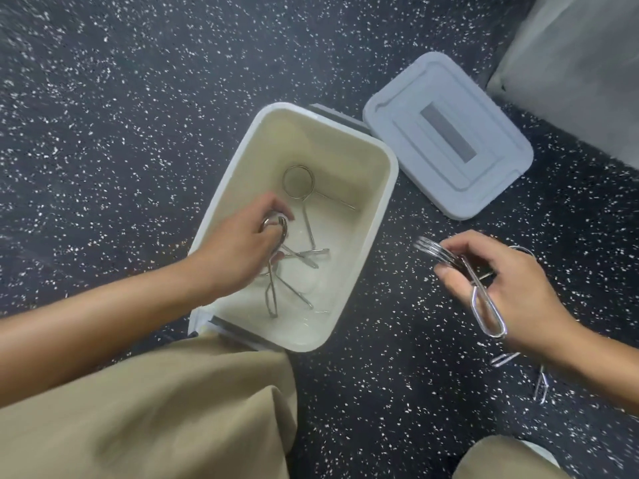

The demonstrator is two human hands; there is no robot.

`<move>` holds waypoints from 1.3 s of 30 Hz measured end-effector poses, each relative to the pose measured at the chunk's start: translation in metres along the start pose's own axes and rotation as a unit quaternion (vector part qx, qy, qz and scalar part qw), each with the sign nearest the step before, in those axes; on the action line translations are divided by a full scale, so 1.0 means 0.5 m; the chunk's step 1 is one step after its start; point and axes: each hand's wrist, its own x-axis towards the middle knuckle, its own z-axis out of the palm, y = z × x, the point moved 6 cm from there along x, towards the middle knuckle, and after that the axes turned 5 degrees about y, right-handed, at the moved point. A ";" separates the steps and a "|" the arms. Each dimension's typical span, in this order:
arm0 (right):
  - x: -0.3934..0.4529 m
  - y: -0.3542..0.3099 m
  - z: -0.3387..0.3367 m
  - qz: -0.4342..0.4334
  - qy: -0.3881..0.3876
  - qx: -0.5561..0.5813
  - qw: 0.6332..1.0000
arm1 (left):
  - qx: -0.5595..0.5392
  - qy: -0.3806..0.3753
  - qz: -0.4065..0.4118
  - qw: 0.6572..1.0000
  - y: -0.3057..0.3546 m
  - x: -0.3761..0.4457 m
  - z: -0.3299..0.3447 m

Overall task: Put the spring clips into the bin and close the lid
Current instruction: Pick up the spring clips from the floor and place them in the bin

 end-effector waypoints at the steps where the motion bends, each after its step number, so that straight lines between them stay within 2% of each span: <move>1: 0.001 -0.006 0.000 -0.010 0.002 -0.009 1.000 | 0.008 0.006 0.002 1.000 -0.004 0.005 0.006; 5: 0.007 -0.031 -0.004 -0.038 0.009 -0.009 0.999 | 0.085 0.043 0.027 0.995 -0.012 0.026 0.017; 9: 0.014 -0.060 -0.020 -0.032 -0.006 -0.023 0.999 | 0.162 0.026 0.024 0.986 -0.032 0.040 0.024; 14: 0.029 -0.092 -0.029 0.041 -0.059 0.004 0.997 | 0.232 -0.004 0.024 0.972 -0.059 0.055 0.021; 17: 0.044 -0.120 -0.021 0.060 -0.101 0.021 0.993 | 0.308 -0.026 0.054 0.949 -0.061 0.057 0.022; 19: 0.059 -0.132 -0.017 0.085 -0.113 0.022 0.990 | 0.384 -0.043 0.090 0.918 -0.065 0.058 0.032; 23: 0.086 -0.167 0.000 0.129 -0.121 0.023 0.984 | 0.535 -0.052 0.143 0.831 -0.069 0.066 0.050; 28: 0.131 -0.212 0.048 0.169 -0.096 0.128 0.973 | 0.663 -0.056 0.211 0.716 -0.056 0.056 0.071; 30: 0.154 -0.234 0.083 0.185 -0.086 0.205 0.957 | 0.681 -0.060 0.225 0.695 -0.056 0.048 0.071; 34: 0.206 -0.237 0.165 0.228 -0.049 0.272 0.934 | 0.660 -0.031 0.223 0.717 -0.071 0.048 0.056; 39: 0.256 -0.172 0.259 0.304 0.034 0.306 0.901 | 0.561 -0.015 0.212 0.800 -0.077 0.035 0.040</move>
